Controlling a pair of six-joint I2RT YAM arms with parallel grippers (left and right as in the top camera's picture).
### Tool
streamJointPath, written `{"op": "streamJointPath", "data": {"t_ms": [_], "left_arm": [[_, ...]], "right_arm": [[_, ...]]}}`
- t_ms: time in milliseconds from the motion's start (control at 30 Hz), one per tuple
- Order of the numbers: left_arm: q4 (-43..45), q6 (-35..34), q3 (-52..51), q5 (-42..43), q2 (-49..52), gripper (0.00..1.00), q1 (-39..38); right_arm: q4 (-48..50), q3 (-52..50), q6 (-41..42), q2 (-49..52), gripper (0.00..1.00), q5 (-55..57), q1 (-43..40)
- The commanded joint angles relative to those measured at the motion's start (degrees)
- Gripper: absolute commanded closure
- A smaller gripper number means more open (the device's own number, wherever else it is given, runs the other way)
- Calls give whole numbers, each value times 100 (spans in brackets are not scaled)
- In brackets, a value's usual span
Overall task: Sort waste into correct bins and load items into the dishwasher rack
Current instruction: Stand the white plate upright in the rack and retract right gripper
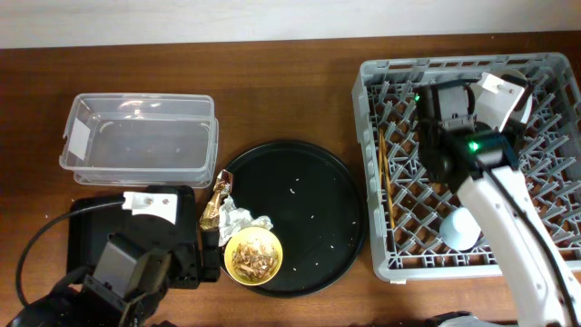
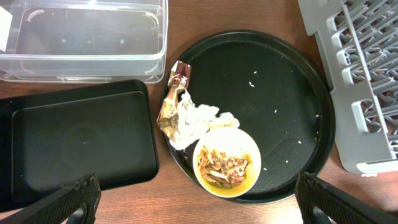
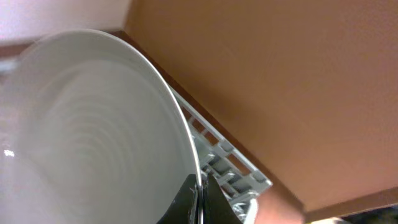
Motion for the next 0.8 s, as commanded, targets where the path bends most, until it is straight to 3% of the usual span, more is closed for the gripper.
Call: {"op": "streamJointPath", "data": {"t_ms": [0,100,267,367,467,533,567,600,667,767], "left_arm": [[9,-52,42,-39,-17,0,4],[7,-52,42,-39,-17,0,4],[7,-52,42,-39,-15,0,4],[9,-52,42,-39,-17,0,4],[7,-52,42,-39,-17,0,4],[7,-52,42,-39,-15,0,4],[7,-52,42,-39,-17,0,4],[9,-52,42,-39,-15,0,4],[7,-52,42,-39,-15,0,4],[9,-52,42,-39,-15,0,4]], "right_arm": [[518,42,-1019,444,96,-431,-160],[1080,42,-1545,758,96,-481,-160],[1637,42,-2697,962,95,-1729,-160],[1725,42,-2789,1021,93,-2037,-166],[2142,42,-3724,1025,92,-2175,-175],[2031,42,-3720,1023,71,-2509,-168],[2006,44,-3617,929,50,-2516,-72],[2006,46,-3456,693,43,-2540,85],[1860,157,-3082,-133,35,-2562,490],[308,229,-2166,-2120,28,-3530,1622]]}}
